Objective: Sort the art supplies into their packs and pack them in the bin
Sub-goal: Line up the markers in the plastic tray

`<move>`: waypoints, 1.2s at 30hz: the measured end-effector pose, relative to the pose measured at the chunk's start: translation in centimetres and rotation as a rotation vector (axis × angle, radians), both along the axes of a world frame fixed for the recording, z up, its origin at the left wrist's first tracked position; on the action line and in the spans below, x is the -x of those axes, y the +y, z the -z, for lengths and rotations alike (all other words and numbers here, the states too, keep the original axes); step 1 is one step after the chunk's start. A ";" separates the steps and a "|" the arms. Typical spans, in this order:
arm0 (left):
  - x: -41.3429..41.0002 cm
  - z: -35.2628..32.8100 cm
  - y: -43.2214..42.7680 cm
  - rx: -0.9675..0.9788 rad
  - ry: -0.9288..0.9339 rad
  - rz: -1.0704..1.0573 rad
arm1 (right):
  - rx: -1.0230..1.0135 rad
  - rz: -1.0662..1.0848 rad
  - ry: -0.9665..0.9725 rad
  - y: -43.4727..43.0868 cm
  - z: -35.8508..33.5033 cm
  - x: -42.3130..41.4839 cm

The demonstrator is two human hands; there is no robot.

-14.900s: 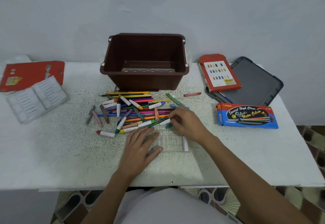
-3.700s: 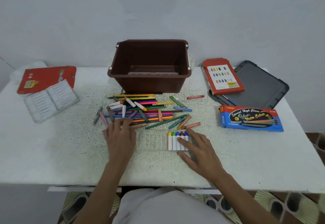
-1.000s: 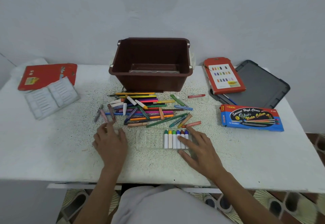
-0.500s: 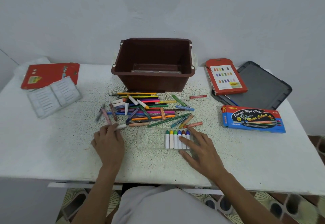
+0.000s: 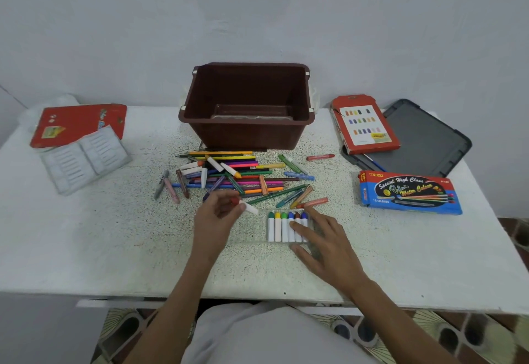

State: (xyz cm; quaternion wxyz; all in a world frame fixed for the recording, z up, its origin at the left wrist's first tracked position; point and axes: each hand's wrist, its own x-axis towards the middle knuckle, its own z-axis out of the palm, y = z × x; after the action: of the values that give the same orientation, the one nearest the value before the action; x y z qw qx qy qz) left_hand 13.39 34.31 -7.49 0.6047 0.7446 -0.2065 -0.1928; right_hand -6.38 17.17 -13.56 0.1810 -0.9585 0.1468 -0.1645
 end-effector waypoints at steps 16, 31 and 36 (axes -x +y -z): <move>1.0 1.1 -1.7 -0.416 -0.365 0.352 | 0.010 0.004 0.004 0.0 -0.1 0.0; 1.8 3.7 -0.8 -0.363 -0.672 0.304 | 0.007 0.001 -0.002 0.0 0.0 0.0; 1.4 3.6 -0.6 -0.386 -0.718 0.285 | 0.007 0.008 0.003 0.0 -0.1 0.0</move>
State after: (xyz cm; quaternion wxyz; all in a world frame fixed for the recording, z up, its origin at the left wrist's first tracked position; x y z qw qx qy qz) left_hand 12.00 33.71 -11.09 0.3116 0.8280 -0.4646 -0.0381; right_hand -6.34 17.21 -13.48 0.1766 -0.9587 0.1504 -0.1643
